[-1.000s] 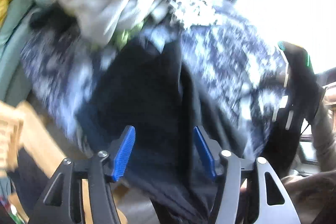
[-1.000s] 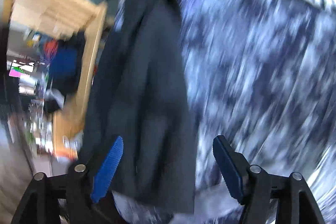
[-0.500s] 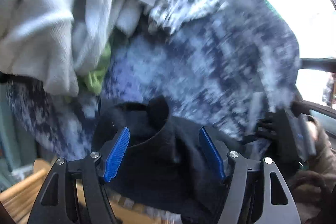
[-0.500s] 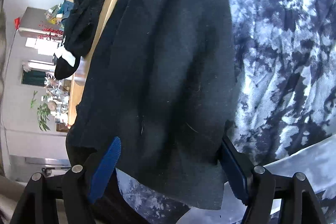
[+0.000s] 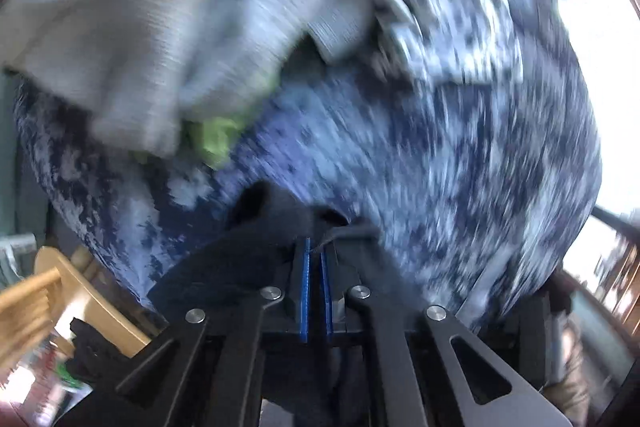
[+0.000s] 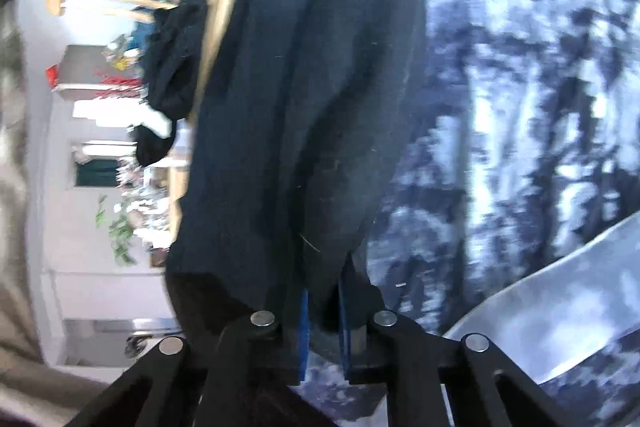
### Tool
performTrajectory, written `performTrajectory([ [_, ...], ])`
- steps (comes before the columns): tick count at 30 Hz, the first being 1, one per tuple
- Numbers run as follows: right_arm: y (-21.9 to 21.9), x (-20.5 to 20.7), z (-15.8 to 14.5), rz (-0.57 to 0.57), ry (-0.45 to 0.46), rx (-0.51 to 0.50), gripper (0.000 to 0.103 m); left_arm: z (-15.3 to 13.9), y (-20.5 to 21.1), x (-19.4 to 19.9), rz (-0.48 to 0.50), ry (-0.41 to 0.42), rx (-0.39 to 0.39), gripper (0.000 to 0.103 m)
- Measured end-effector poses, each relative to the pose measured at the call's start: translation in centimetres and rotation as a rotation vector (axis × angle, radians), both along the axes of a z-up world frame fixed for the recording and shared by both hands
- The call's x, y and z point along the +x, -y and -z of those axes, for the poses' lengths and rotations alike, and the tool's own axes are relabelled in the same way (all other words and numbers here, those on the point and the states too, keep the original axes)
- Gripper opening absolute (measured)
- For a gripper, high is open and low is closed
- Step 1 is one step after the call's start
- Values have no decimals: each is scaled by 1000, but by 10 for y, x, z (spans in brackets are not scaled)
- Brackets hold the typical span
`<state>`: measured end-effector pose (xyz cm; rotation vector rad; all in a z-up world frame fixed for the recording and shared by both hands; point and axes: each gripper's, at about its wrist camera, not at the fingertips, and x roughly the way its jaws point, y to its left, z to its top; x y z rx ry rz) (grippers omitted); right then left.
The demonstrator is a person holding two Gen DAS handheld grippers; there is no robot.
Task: Fold clothes
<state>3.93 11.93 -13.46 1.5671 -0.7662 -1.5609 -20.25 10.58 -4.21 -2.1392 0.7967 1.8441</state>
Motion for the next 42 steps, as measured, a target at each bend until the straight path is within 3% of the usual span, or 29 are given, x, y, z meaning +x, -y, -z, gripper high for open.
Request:
performTrajectory([
  [2,0,4,-9,-6,-28,-52,8,-13,6,-9,-35,-44,40,3],
  [5,9,8,-10,-45,-16,-101,8,-6,13,-27,-72,-165,-62,0],
  [7,22,12,-5,-82,0,-94,8,6,21,-29,-107,-129,-61,0],
  [10,28,12,3,-98,6,-38,9,16,20,-12,-58,-106,-74,0],
  [12,25,10,6,-86,26,-53,13,12,19,1,-42,-109,-96,2],
  [14,19,8,6,-56,11,-36,34,1,24,18,-40,-131,-102,14],
  [15,16,7,5,-40,1,-25,55,-6,27,30,-35,-147,-97,31],
  [16,12,7,1,-21,-25,-16,60,-14,29,43,-15,-166,-85,49],
  [18,-4,5,-11,5,-72,-46,61,-20,28,83,67,-211,-84,70],
  [21,-24,4,-20,70,-90,-149,66,-19,37,111,128,-251,-134,73],
  [25,-22,2,-10,82,-65,-130,68,-10,89,109,-8,-229,-166,73],
  [28,-4,4,2,21,-29,-66,68,4,126,106,-131,-172,-137,73],
  [32,4,0,4,-18,-22,-43,68,35,153,99,-215,-90,-140,73],
  [33,3,-1,4,-20,-24,-41,68,42,156,99,-227,-72,-123,65],
  [35,1,-1,5,-19,-23,-38,68,45,159,99,-251,-36,-39,34],
  [36,-1,-1,6,-16,-21,-39,68,45,159,100,-253,-24,-22,9],
  [39,-2,0,8,-12,-15,-37,68,33,160,103,-239,-40,-61,5],
  [42,-3,2,8,-17,-13,-28,68,6,172,101,-265,-101,-21,5],
])
